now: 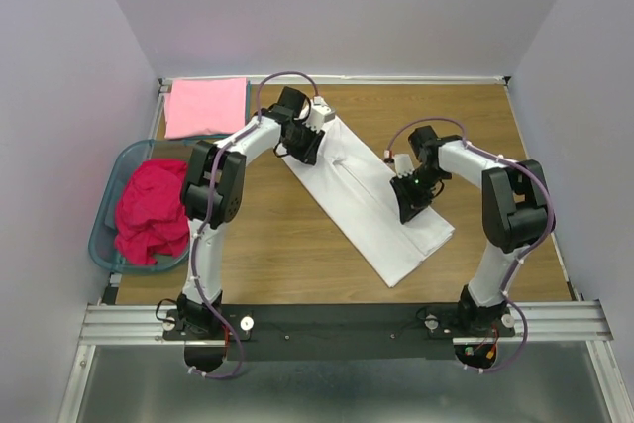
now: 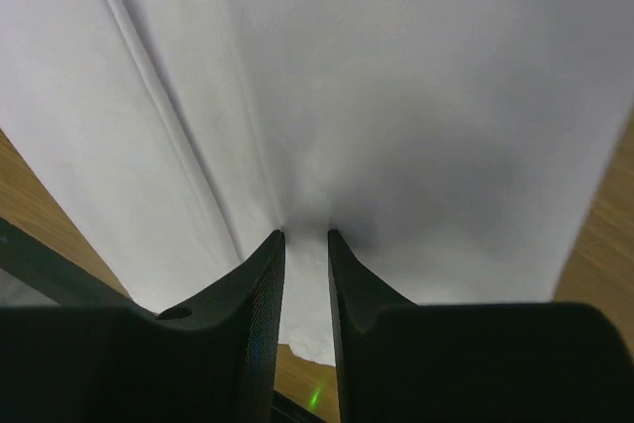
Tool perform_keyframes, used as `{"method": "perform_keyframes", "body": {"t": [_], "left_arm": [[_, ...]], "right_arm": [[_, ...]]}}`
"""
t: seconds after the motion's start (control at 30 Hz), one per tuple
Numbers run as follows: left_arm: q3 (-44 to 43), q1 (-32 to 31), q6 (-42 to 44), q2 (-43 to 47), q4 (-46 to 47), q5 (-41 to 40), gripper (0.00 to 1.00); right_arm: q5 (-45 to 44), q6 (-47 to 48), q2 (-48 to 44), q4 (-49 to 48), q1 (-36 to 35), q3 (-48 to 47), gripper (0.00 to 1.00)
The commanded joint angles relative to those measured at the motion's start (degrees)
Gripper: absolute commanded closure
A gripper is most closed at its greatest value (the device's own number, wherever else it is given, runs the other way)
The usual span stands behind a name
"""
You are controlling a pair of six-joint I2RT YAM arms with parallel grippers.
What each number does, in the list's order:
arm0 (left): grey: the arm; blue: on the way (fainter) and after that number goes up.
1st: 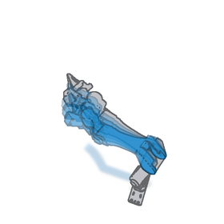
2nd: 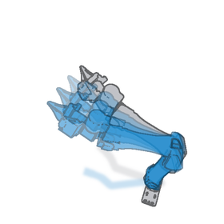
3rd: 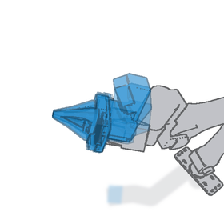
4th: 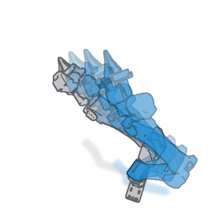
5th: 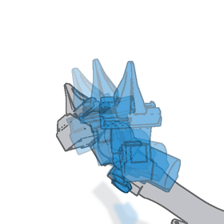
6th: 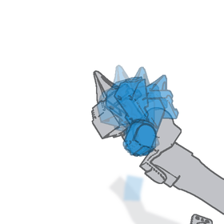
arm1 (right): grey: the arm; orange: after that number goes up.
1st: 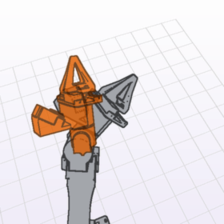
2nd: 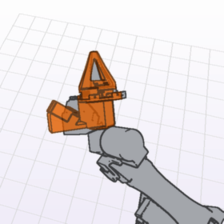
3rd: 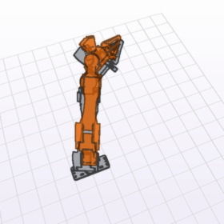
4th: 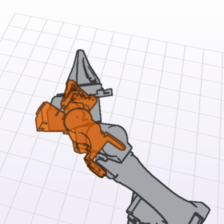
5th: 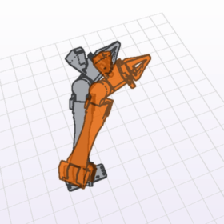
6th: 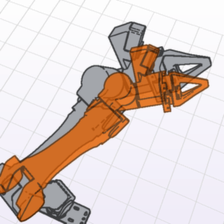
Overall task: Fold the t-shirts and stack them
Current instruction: Fold the tshirt
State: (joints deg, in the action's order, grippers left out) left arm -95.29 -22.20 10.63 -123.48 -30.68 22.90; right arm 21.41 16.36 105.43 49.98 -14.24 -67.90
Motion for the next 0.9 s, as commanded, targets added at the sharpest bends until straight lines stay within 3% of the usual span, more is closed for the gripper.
{"method": "perform_keyframes", "body": {"t": [0.0,0.1,0.27,0.37,0.6,0.87], "left_arm": [[-4.8,0.2,0.6,-4.8,-1.7,-3.6,0.65],[-12.5,0.2,1.8,-9.7,-5.3,-4.7,0.65],[-36.7,0.3,4.0,-23.9,-13.6,-3.6,0.65],[-41.6,0.3,4.5,-24.7,-10.4,-1.7,0.62],[-25.0,0.5,2.1,-5.2,5.0,2.3,0.54],[-11.0,0.1,-3.0,-0.7,5.4,9.7,0.56]], "right_arm": [[2.1,-1.6,0.3,-2.8,-3.8,4.0,0.69],[5.1,-3.2,1.2,-3.6,-7.6,5.4,0.69],[16.6,-6.0,1.9,-3.8,-13.3,2.3,0.63],[21.5,-6.7,-1.4,-3.0,-14.1,-1.8,0.58],[18.8,-7.0,-5.0,-3.4,-11.5,-8.6,0.56],[9.8,-9.3,2.8,-8.8,-8.9,-13.6,0.60]]}}
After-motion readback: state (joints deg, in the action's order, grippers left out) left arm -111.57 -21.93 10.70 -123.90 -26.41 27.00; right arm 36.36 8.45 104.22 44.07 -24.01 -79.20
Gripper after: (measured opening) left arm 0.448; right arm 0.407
